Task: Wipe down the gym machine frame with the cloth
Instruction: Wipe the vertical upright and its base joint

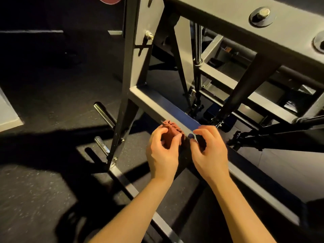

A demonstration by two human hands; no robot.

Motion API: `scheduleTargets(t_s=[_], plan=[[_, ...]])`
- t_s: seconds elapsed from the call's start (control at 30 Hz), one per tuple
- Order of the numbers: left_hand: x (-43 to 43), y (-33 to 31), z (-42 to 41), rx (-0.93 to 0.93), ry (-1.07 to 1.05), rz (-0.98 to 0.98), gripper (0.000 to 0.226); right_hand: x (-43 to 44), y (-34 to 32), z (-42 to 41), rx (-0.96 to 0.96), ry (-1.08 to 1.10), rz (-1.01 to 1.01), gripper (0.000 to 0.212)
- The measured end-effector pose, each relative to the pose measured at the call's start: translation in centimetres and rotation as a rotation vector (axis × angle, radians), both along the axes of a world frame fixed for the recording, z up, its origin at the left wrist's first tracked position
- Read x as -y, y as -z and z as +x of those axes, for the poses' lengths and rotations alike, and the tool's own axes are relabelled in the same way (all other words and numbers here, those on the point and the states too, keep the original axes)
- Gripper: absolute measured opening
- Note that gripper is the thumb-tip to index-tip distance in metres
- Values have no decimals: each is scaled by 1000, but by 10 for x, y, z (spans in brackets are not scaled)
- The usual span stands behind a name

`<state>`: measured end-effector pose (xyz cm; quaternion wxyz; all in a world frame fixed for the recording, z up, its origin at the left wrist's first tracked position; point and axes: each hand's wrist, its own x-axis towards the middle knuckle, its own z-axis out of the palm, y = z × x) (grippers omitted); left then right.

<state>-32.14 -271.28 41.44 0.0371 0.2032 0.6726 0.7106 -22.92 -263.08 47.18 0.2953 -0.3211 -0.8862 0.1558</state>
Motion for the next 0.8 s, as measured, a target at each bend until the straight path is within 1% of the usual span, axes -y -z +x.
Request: scheduleTargets(t_s=[0.07, 0.13, 0.27, 0.3, 0.4, 0.43, 0.53, 0.63, 0.7, 0.8], plan=[[-6, 3, -6, -53, -41, -14, 27, 1, 1, 1, 58, -14, 26, 25], [-7, 2, -15, -105, -84, -13, 22, 0, 0, 0, 133, -20, 36, 34], [-8, -3, -48, -125, -154, 5, 16, 1, -2, -2, 252, -7, 29, 49], [-9, -5, -58, -104, -182, 2, 15, 1, -3, -3, 265, -5, 30, 52], [-10, -13, -76, 59, -260, 14, 13, 2, -6, -5, 299, 8, 24, 61], [-10, -12, -74, 71, -267, 25, 13, 2, -6, -5, 310, 14, 23, 63], [-8, -3, -40, -33, -187, 76, 14, 3, -4, -6, 312, 17, 51, 65], [-5, 3, -10, -71, -87, 70, 23, 3, -1, -5, 298, 17, 84, 62], [-7, 3, -11, -88, -100, 34, 27, 3, 0, -6, 296, 18, 97, 60], [-8, 4, -28, -98, -120, 9, 19, 2, 1, -6, 315, 23, 97, 60]])
